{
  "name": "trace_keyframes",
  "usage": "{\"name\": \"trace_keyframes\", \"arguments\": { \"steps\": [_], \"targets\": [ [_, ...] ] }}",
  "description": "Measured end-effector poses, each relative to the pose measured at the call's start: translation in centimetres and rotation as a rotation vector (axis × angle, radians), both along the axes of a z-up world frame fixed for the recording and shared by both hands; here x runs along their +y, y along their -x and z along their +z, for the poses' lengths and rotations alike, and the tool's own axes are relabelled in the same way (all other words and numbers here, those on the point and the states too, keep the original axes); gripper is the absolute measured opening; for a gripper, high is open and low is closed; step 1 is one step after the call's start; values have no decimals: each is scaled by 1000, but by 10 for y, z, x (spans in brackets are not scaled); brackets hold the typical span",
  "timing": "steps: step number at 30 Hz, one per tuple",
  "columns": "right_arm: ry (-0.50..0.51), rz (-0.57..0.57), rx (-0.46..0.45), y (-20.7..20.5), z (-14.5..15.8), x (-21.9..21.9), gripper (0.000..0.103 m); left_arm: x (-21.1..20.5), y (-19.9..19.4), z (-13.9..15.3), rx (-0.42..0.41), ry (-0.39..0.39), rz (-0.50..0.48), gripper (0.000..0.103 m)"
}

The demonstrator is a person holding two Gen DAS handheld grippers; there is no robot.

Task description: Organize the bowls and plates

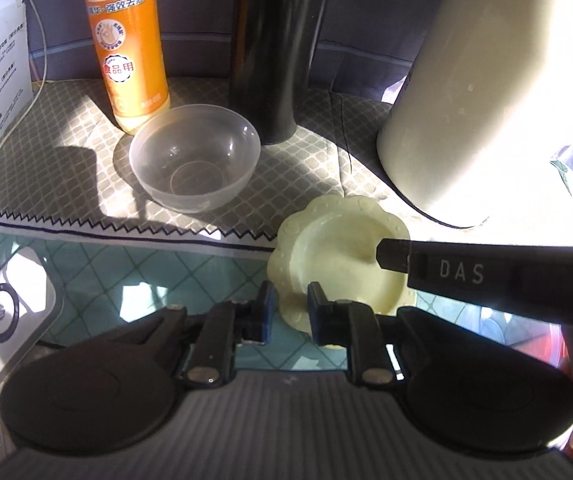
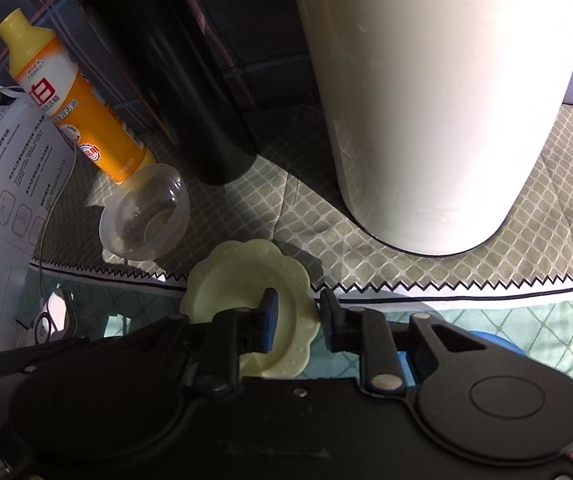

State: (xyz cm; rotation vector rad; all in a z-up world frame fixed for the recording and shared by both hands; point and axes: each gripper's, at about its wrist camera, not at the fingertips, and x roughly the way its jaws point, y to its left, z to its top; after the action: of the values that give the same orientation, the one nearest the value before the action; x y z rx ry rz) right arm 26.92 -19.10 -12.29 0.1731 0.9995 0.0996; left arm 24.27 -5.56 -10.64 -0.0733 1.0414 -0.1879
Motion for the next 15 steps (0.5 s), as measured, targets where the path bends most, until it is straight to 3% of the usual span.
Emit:
{"name": "trace_keyframes", "arguments": {
  "steps": [15],
  "targets": [
    [-16, 124, -52, 93, 41, 71, 23, 66, 95, 46, 8, 18, 55, 17]
  ]
}}
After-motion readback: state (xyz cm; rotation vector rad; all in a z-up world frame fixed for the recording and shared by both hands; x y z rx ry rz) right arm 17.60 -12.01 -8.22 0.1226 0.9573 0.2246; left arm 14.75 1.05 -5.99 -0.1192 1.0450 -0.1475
